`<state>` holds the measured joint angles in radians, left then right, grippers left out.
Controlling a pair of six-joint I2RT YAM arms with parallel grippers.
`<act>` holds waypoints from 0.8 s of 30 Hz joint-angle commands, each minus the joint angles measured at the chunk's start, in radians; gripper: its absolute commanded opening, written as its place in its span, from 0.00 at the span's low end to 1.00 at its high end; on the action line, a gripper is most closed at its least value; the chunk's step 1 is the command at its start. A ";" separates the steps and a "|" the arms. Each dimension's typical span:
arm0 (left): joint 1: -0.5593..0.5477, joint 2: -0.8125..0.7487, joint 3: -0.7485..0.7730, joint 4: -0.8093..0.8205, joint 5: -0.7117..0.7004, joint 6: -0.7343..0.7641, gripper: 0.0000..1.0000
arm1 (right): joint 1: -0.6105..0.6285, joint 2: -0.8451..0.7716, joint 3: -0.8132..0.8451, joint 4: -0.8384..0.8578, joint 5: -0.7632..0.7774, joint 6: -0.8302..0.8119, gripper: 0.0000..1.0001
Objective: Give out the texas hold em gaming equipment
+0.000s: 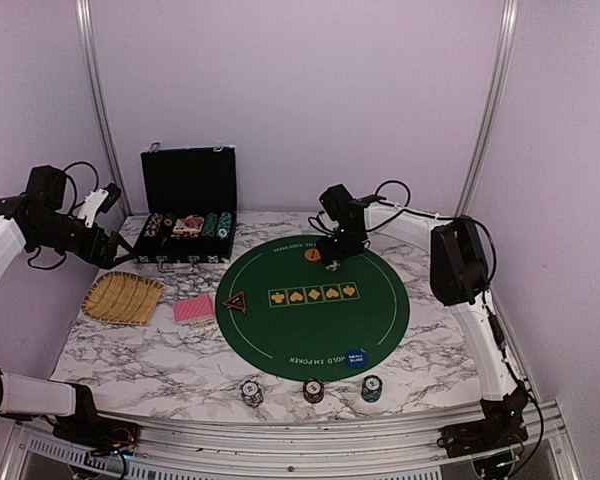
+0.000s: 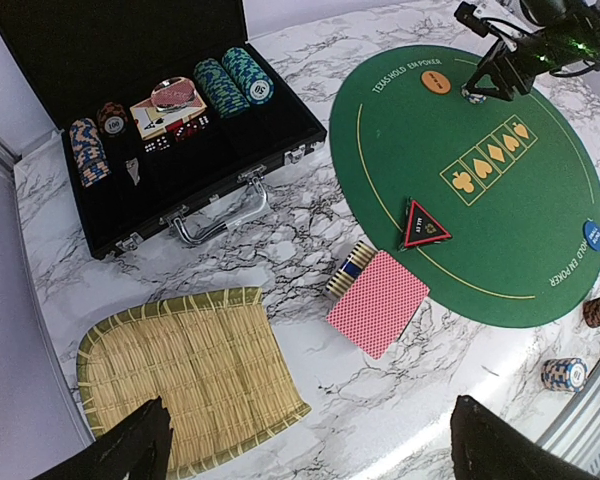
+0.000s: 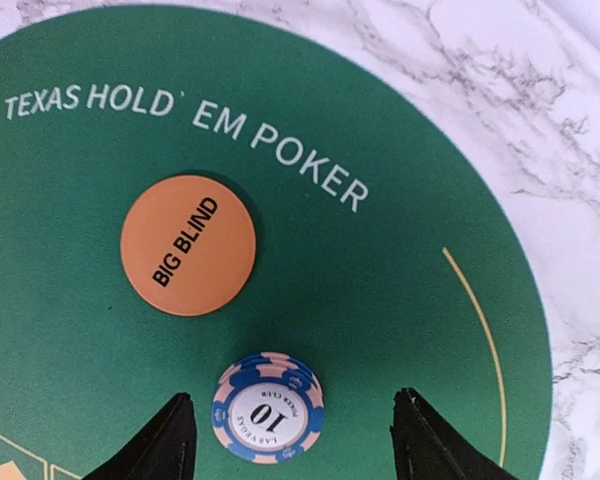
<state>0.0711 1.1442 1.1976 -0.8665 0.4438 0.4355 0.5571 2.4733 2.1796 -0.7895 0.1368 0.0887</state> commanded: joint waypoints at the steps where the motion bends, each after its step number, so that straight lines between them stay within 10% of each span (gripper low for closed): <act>1: 0.004 -0.016 0.024 -0.038 0.000 0.006 0.99 | 0.065 -0.174 -0.024 0.000 0.068 -0.032 0.67; 13: 0.004 -0.021 0.029 -0.041 0.001 0.008 0.99 | 0.473 -0.516 -0.391 0.022 0.016 0.008 0.87; 24: 0.004 -0.034 0.020 -0.042 0.007 0.008 0.99 | 0.721 -0.437 -0.403 -0.056 -0.116 0.024 0.95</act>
<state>0.0711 1.1416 1.1980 -0.8822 0.4442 0.4351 1.2472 1.9892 1.7569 -0.8089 0.0772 0.1043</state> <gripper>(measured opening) 0.989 0.948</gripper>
